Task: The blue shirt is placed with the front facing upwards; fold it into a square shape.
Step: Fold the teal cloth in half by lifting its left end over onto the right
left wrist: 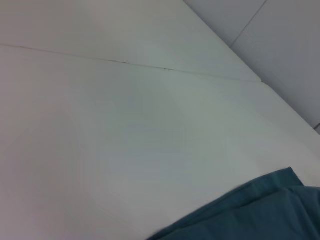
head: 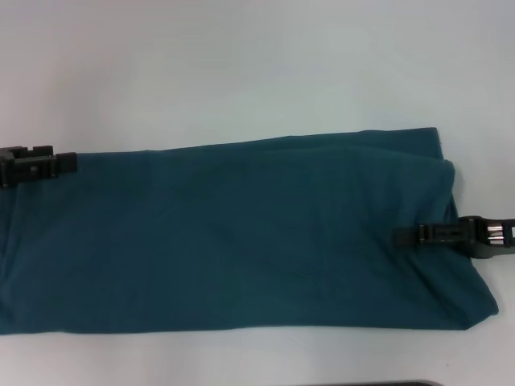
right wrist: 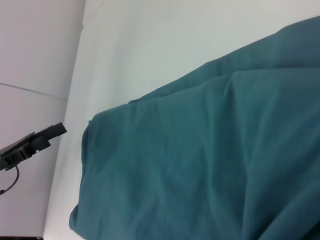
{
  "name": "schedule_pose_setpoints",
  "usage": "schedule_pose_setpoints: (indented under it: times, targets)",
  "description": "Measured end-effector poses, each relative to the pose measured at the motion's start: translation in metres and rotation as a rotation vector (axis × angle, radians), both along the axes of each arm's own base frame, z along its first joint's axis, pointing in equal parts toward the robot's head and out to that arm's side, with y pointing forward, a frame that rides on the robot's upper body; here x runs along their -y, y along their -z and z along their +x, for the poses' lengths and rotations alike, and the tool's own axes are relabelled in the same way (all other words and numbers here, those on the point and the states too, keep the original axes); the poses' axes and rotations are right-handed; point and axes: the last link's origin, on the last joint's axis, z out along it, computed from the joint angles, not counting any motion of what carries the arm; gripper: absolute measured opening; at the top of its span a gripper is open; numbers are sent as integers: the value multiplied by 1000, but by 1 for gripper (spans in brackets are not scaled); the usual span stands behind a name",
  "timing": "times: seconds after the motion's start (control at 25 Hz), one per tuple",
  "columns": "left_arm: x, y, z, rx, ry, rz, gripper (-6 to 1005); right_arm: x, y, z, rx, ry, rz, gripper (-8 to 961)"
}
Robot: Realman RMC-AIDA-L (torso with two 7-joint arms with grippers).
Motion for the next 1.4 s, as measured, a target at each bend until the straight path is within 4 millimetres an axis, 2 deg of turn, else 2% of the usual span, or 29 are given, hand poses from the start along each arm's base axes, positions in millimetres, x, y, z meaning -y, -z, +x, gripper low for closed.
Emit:
schedule_pose_setpoints:
  times: [0.4, 0.76, 1.4]
  targets:
    - [0, 2, 1, 0, 4, -3, 659, 10, -27, 25, 32, 82, 84, 734]
    - [-1, 3, 2, 1, 9, -6, 658, 5, -56, 36, 46, 113, 176, 733]
    - [-4, 3, 5, 1, 23, -6, 657, 7, -72, 38, 43, 126, 189, 733]
